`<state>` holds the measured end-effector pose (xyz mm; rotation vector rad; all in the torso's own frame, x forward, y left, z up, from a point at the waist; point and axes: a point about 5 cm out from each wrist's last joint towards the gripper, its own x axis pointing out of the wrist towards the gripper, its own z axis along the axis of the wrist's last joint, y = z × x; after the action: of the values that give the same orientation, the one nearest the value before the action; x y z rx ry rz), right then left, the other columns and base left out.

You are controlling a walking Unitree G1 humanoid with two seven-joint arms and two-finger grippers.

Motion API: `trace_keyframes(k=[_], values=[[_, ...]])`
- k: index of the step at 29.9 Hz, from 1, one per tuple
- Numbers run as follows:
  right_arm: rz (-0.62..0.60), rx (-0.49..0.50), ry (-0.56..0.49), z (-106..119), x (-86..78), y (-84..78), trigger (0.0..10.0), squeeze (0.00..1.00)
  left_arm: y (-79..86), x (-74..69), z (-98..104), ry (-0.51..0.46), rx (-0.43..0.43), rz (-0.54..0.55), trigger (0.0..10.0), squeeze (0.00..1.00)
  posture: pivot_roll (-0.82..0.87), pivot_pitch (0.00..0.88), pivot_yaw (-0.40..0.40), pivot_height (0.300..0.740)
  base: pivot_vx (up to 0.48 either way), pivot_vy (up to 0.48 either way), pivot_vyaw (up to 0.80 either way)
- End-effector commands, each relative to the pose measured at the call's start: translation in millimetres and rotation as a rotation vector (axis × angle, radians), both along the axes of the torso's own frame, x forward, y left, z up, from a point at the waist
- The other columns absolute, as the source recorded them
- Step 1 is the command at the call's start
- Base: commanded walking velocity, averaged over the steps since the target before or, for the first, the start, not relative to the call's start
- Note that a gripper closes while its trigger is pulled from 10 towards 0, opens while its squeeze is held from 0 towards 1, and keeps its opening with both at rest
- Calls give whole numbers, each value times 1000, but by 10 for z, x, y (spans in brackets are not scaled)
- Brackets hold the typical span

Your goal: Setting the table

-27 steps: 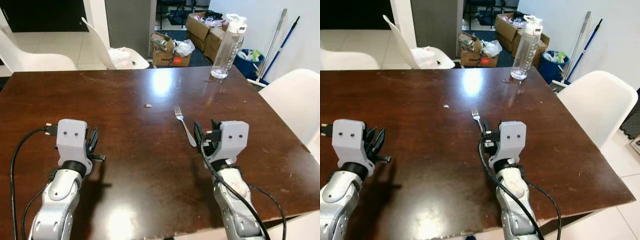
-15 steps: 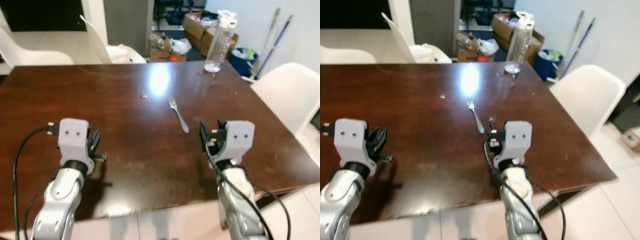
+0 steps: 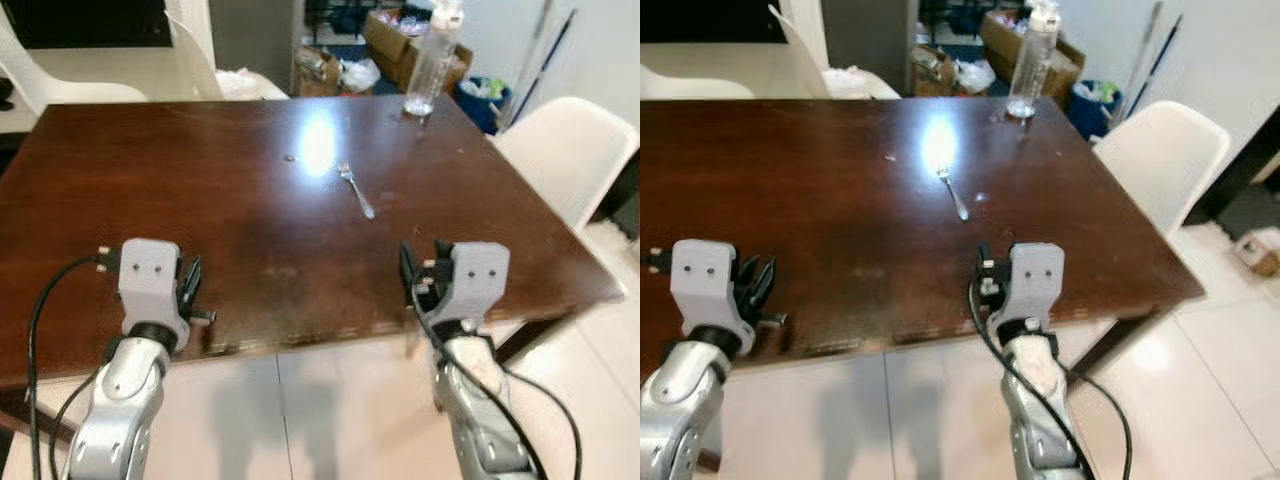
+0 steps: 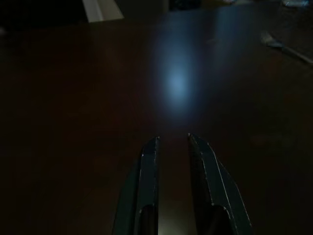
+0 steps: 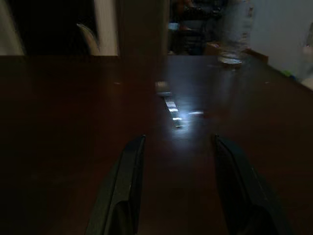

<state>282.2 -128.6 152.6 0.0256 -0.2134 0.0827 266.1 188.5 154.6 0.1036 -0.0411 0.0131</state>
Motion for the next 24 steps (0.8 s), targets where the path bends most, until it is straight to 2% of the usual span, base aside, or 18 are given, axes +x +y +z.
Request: trace_keyframes(k=[1, 24], values=[[-3, 8, 26, -41, -2, -7, 10000, 0, -2, -15, -41, 15, -2, 5, 10000, 0, 5, 31, 11, 740, 0, 0, 0], [-10, 35, 54, -68, 12, -33, 10000, 0, -33, -36, -105, 44, -20, -18, 10000, 0, 4, 35, 9, 740, 0, 0, -800]])
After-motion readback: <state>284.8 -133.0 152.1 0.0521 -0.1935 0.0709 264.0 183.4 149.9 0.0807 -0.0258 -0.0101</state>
